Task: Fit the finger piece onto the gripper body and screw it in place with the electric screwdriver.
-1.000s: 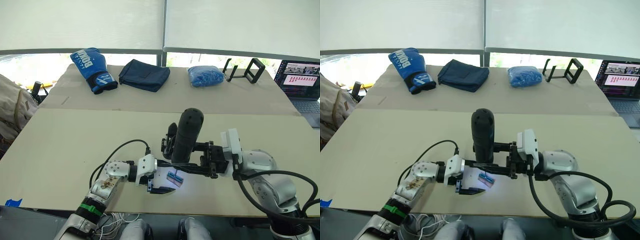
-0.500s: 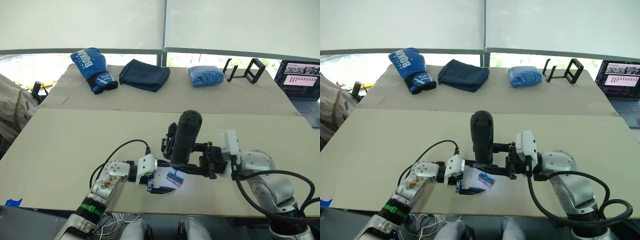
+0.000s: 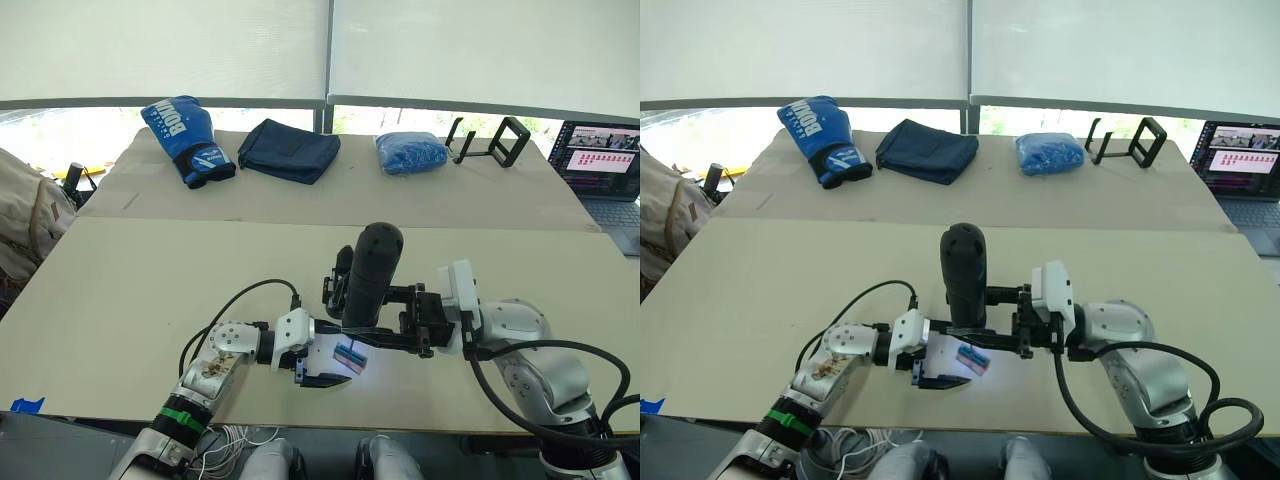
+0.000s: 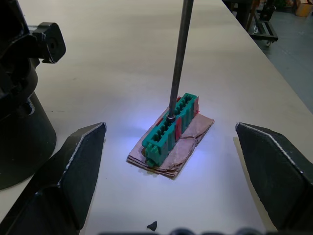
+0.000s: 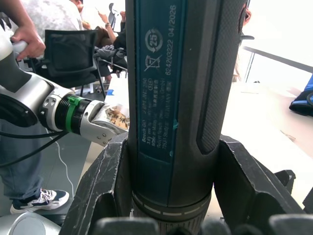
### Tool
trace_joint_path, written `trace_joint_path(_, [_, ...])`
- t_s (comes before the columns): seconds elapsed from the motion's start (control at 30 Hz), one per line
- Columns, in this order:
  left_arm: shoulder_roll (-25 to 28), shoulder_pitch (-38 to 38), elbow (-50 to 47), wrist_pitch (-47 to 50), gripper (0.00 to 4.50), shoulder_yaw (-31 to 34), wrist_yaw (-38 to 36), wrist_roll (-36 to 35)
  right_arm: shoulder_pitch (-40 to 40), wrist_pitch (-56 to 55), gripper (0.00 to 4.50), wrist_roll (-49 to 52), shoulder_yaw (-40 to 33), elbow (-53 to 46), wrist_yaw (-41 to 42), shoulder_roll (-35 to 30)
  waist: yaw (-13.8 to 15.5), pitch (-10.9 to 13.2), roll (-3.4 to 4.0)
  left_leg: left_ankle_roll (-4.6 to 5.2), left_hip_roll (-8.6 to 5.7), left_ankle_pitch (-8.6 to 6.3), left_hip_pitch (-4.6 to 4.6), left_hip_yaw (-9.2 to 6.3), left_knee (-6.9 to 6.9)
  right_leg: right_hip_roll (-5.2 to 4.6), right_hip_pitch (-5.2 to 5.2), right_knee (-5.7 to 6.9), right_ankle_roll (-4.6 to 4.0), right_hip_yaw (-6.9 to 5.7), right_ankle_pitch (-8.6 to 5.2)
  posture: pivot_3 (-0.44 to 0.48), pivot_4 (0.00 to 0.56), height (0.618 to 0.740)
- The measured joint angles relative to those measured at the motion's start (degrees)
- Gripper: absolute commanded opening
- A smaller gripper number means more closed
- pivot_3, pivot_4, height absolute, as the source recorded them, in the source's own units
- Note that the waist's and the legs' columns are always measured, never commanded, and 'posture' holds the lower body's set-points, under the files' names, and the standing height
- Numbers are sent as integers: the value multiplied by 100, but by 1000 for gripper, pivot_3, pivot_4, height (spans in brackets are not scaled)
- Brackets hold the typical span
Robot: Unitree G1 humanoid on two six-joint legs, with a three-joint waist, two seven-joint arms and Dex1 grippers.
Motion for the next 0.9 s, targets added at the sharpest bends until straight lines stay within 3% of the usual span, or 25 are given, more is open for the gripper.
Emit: trace_joint_path(0.9, [35, 59, -83, 8, 4469, 2, 75, -14, -33, 35, 1931, -15, 201, -157, -157, -33, -9, -2, 1, 1, 1, -1, -3, -4, -1, -5, -1, -5, 0, -3, 0, 0, 150, 740])
